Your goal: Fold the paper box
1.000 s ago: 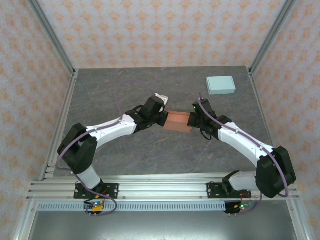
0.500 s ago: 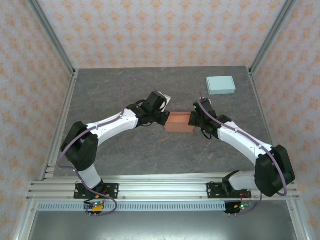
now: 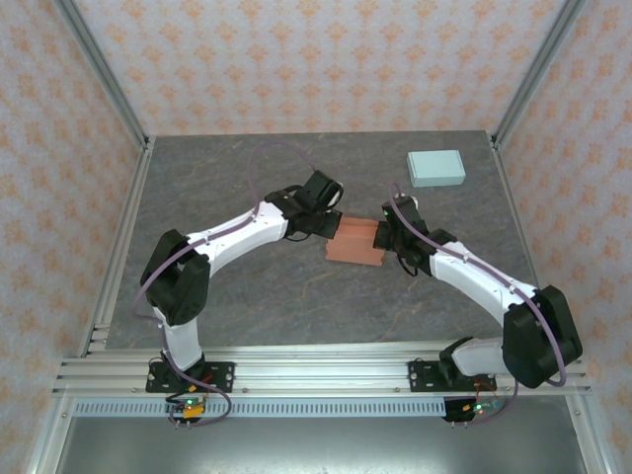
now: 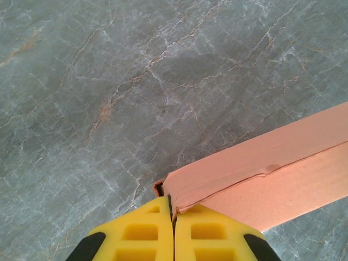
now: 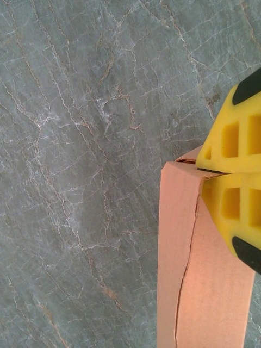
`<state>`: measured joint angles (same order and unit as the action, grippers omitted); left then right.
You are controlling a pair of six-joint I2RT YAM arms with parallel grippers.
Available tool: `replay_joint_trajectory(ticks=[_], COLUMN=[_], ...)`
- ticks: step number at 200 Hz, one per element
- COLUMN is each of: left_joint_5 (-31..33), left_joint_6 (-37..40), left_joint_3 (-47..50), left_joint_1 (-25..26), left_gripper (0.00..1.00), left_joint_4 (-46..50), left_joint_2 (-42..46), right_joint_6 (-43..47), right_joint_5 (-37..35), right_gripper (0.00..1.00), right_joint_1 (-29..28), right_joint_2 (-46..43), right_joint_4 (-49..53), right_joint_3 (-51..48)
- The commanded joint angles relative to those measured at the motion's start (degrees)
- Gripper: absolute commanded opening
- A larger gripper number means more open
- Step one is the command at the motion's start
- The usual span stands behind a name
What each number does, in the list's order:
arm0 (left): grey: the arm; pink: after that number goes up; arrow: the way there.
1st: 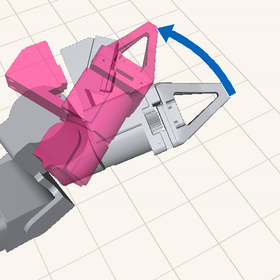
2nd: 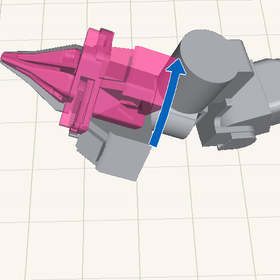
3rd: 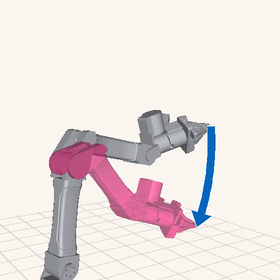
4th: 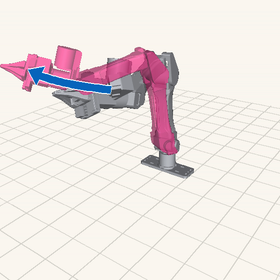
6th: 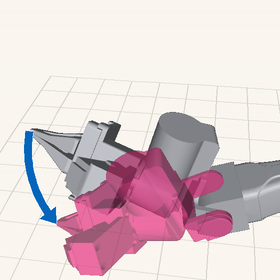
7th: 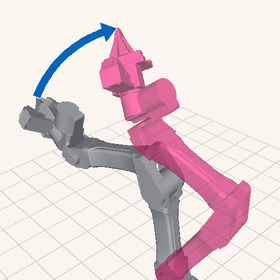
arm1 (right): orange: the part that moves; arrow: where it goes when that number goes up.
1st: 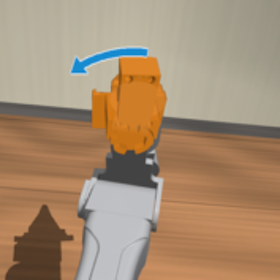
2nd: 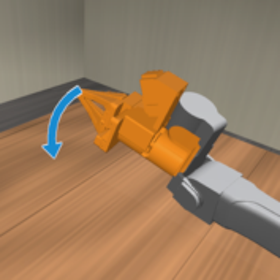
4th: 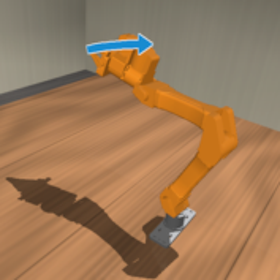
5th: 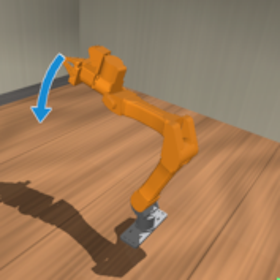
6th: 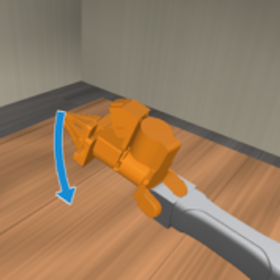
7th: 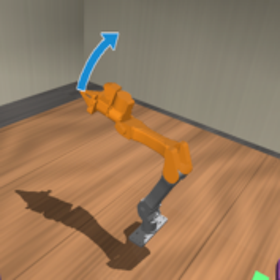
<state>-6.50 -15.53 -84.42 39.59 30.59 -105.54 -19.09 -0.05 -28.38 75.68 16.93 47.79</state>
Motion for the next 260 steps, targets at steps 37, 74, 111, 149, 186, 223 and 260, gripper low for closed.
replay_joint_trajectory(ticks=[37,74,111,149,186,223,260], left_joint_5=[2.28,3.77,0.46,0.22,3.41,8.65,11.55], left_joint_6=[-0.77,-1.08,-3.19,-5.66,-7.01,-6.60,-8.77], left_joint_3=[-4.55,-8.53,-11.98,-10.90,-9.60,-7.26,-6.30], left_joint_1=[5.77,5.06,2.48,1.34,0.06,-2.33,-4.56], left_gripper=[0.07,0.07,0.07,0.07,0.07,0.07,0.07], left_joint_4=[11.44,11.27,9.19,4.98,2.39,-1.41,-4.24], left_joint_2=[-6.32,-7.40,-7.32,-6.44,-4.93,-2.13,-2.08], right_joint_6=[-3.05,-4.45,-4.94,-5.30,-4.71,-1.49,0.74], right_joint_5=[0.76,-1.09,-1.60,-4.05,-5.27,-4.86,-6.36], right_gripper=[0.00,0.00,0.00,0.00,0.00,0.00,0.00], right_joint_1=[-1.36,-1.41,-1.50,-1.60,-1.59,-1.96,-2.23], right_joint_2=[-2.13,-3.02,-4.90,-4.46,0.77,8.58,13.01], right_joint_4=[-1.14,-2.58,-4.15,-8.94,-16.24,-24.35,-30.49], right_joint_3=[-3.70,-3.88,-4.85,-4.46,-1.89,1.90,3.71])
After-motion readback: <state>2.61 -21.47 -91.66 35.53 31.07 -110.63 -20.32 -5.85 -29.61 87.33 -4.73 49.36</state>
